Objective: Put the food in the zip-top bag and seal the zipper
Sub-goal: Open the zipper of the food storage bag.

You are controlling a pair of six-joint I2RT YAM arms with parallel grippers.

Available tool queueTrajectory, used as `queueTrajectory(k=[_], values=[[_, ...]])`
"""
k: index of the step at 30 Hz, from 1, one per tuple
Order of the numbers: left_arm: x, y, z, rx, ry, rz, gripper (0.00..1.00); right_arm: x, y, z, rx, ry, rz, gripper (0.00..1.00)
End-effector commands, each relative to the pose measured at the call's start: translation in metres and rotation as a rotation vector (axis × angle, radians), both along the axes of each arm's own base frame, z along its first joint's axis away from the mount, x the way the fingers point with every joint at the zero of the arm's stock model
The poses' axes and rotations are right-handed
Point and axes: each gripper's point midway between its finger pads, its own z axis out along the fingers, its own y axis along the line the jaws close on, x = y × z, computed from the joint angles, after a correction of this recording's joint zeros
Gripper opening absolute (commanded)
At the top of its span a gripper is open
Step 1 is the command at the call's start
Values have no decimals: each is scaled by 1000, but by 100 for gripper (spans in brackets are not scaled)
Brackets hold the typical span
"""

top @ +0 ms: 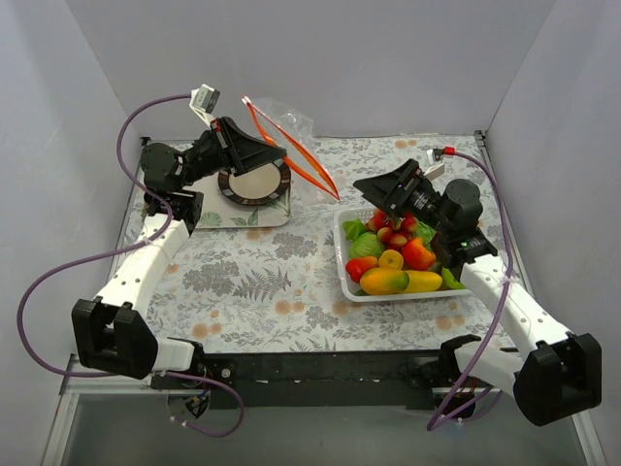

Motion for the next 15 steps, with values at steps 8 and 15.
queueTrajectory(k=[8,15], values=[[-21,3,31,-112,212,-135,0,23,16,4,109,102,-5,99],[-23,1,28,-107,220,-135,0,27,47,-7,166,190,40,99]])
